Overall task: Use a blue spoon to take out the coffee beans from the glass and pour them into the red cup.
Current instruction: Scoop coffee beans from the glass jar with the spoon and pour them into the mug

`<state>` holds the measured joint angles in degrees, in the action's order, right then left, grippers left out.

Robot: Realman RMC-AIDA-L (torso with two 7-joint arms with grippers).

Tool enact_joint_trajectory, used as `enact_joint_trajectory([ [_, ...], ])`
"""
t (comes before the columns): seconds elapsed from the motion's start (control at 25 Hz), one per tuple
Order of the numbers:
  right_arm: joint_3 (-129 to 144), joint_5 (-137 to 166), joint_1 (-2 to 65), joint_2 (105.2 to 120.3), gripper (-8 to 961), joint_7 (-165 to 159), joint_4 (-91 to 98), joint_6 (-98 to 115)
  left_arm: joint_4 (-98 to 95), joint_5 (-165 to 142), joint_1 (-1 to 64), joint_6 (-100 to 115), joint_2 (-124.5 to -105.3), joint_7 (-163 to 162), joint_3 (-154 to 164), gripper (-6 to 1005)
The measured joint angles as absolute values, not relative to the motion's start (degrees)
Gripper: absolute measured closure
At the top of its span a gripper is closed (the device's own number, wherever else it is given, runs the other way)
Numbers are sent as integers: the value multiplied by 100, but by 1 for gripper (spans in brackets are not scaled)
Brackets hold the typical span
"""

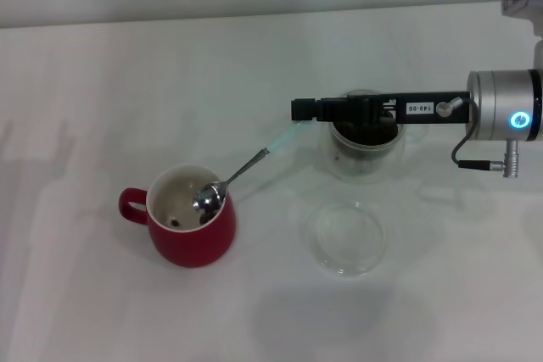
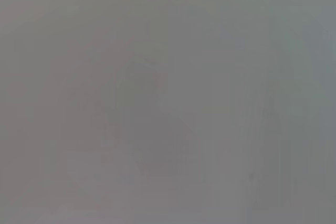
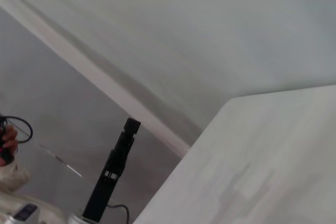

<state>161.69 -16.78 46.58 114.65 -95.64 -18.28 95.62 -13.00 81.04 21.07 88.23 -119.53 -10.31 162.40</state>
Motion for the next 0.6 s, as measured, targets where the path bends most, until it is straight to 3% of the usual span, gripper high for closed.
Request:
enact_joint_trajectory([
  [0.6, 16163, -1733, 4824, 11474, 814, -9349, -1803, 9428, -1310, 8120, 2143, 8835, -11953, -1036, 16236, 169],
])
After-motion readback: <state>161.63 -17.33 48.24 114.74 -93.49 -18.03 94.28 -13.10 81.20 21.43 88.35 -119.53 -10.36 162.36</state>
